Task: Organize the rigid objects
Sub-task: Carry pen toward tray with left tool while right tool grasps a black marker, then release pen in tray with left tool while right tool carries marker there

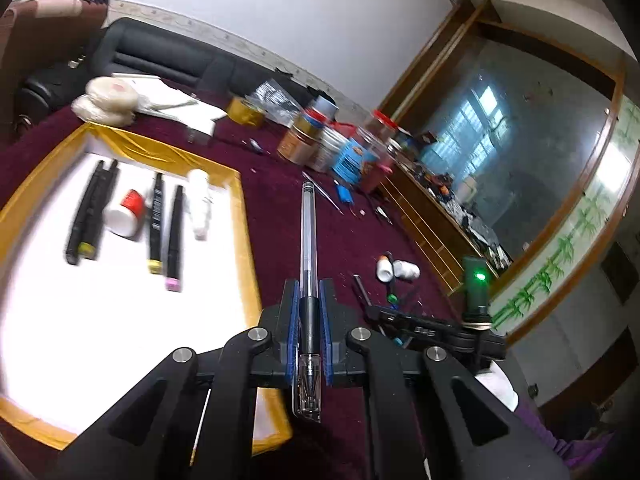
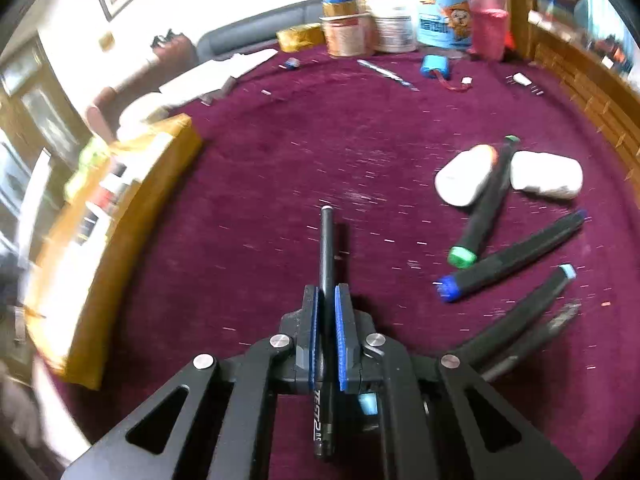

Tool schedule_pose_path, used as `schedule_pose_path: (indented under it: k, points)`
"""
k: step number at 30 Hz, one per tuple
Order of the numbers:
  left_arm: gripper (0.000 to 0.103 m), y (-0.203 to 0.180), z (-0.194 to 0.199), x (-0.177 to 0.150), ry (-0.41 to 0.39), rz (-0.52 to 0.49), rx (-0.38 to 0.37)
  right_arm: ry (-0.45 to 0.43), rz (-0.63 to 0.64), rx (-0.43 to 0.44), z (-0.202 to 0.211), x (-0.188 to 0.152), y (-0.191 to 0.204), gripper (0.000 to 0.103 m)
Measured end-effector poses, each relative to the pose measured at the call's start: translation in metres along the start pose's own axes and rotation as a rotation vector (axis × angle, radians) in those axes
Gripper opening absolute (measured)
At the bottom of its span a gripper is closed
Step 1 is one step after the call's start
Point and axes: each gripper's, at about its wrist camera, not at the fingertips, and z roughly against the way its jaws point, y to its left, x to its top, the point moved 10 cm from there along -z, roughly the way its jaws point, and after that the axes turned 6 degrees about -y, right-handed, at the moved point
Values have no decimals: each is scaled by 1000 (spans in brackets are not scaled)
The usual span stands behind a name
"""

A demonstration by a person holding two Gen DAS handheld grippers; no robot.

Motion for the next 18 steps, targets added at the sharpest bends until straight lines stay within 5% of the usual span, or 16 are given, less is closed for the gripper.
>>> schedule_pose_path:
  k: [9, 18]
  points:
    - [7, 70, 34, 31, -60, 30, 172, -26, -63, 283, 19, 25, 65, 7]
    - [7, 152, 19, 59, 13, 55, 368, 28, -59, 443, 5, 39, 140, 7]
